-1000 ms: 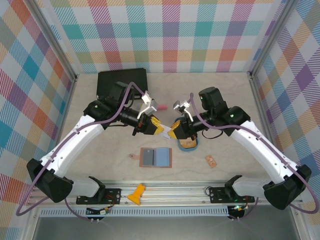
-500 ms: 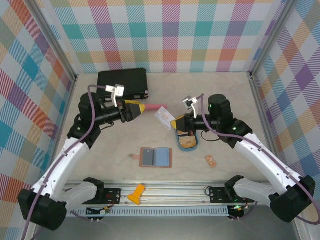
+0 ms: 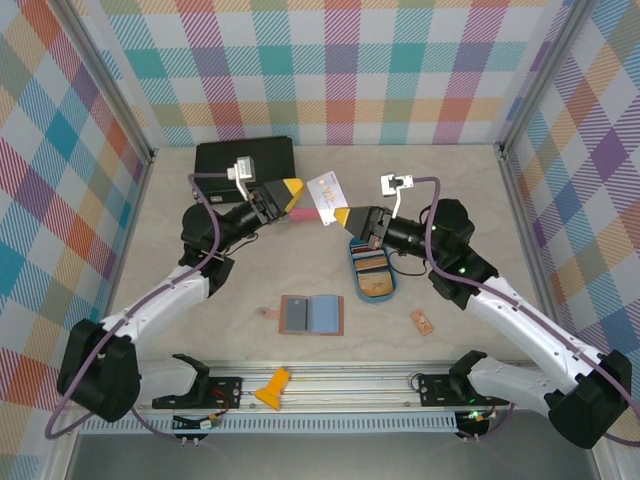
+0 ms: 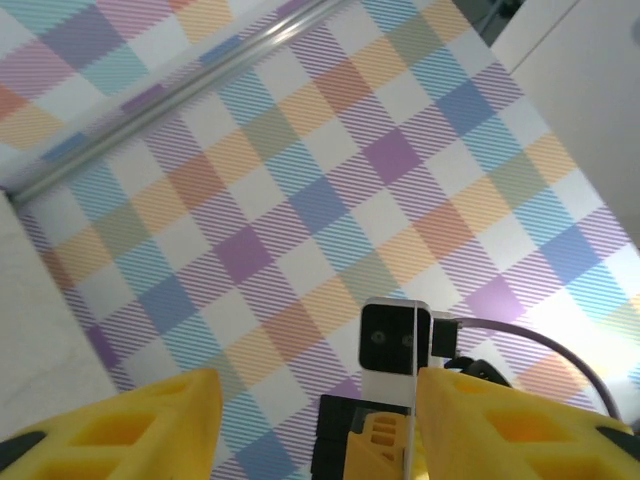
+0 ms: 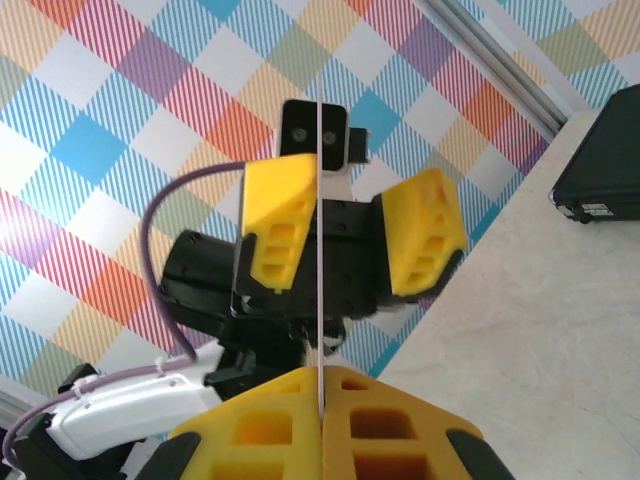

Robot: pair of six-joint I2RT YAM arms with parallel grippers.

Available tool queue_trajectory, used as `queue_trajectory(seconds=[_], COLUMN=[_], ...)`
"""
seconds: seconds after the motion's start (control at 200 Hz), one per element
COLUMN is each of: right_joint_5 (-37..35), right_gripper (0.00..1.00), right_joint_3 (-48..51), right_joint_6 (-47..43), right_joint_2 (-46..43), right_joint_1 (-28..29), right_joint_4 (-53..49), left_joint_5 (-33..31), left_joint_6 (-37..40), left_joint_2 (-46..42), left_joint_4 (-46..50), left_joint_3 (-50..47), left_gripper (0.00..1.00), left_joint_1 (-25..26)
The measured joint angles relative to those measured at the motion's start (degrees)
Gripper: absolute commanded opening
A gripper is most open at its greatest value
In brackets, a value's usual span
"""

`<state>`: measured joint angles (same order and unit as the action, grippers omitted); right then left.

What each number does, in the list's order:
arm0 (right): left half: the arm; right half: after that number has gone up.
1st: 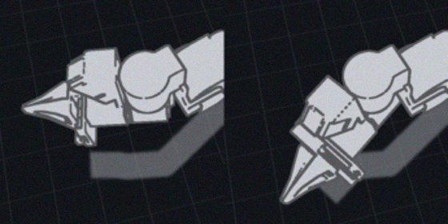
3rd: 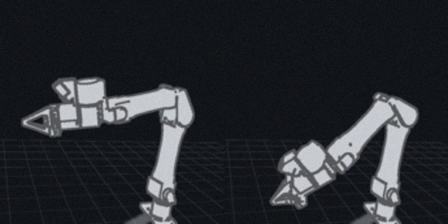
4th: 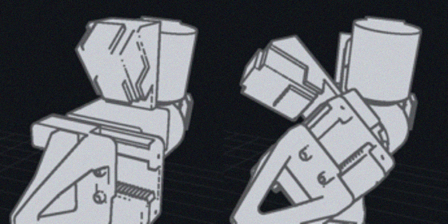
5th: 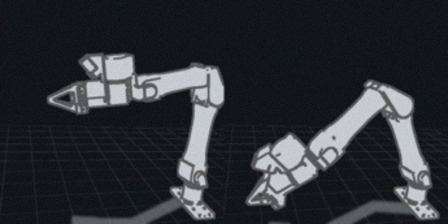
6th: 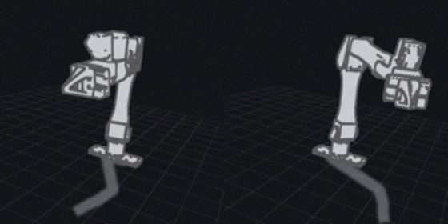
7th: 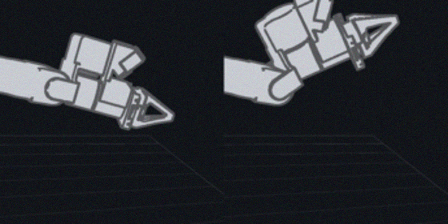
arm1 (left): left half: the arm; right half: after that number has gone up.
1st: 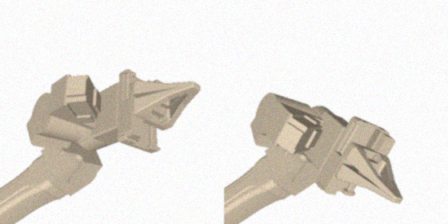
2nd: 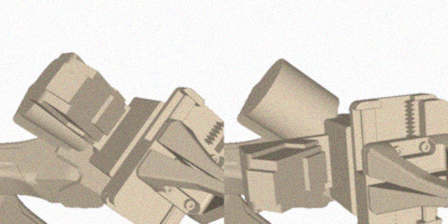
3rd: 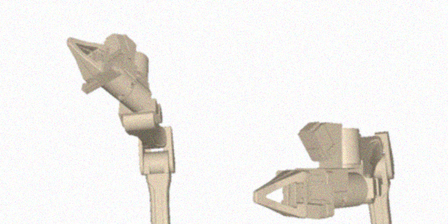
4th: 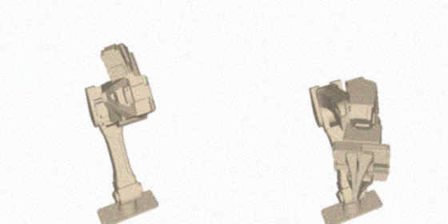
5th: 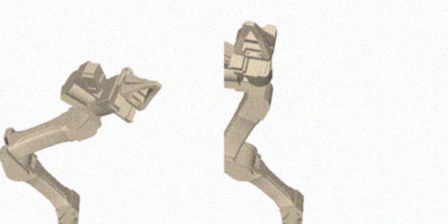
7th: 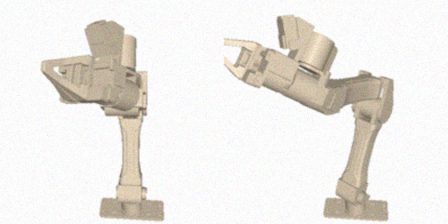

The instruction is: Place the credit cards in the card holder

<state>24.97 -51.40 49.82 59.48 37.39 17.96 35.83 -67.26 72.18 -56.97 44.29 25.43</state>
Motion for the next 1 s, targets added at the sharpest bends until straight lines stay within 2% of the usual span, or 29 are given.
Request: queue_trajectory(seconds=[0.175,0.29,0.515,0.685,0.805,0.84,0.865,0.89,0.925,0.96,1.0], right_joint_5=[-2.1,-2.9,-4.4,-4.6,-4.6,-4.5,-4.4,-4.4,-4.2,-3.9,-3.7], right_gripper=[0.0,0.0,0.0,0.0,0.0,0.1,0.25,0.43,0.61,0.72,0.76], right_joint_3=[0.0,0.0,0.0,0.0,0.0,0.0,0.0,0.0,-0.1,-0.4,-0.9], right_joint_6=[1.5,2.0,2.1,2.1,2.1,2.1,2.0,2.0,1.6,0.5,-0.9], right_joint_2=[0.6,0.9,1.3,1.3,1.3,1.3,1.3,1.2,1.2,1.2,1.1], right_joint_1=[0.9,1.4,1.7,1.8,2.0,2.0,2.1,2.1,2.1,2.1,2.1], right_joint_4=[1.6,2.3,2.5,2.6,2.6,2.6,2.7,2.8,2.3,1.0,-1.5], left_joint_5=[-0.3,-0.3,0.2,0.7,1.3,1.4,1.5,1.6,1.9,2.6,3.2], left_joint_6=[-4.5,-5.2,-5.4,-5.3,-5.0,-5.0,-4.7,-4.9,-4.4,-4.3,-3.8], left_joint_2=[3.9,3.8,3.8,3.8,3.8,3.8,3.8,3.8,3.8,3.8,3.8], left_joint_4=[-9.2,-11.2,-12.9,-12.5,-12.4,-12.3,-12.2,-12.0,-11.9,-11.9,-11.4], left_joint_3=[0.0,0.0,0.0,0.0,0.1,0.2,0.2,0.2,0.2,0.3,0.6], left_gripper=[0.46,0.4,0.4,0.27,0.11,0.04,0.0,0.0,0.0,0.0,0.0], left_joint_1=[1.1,1.6,3.3,3.9,5.0,5.3,5.3,5.2,5.2,5.3,5.4])
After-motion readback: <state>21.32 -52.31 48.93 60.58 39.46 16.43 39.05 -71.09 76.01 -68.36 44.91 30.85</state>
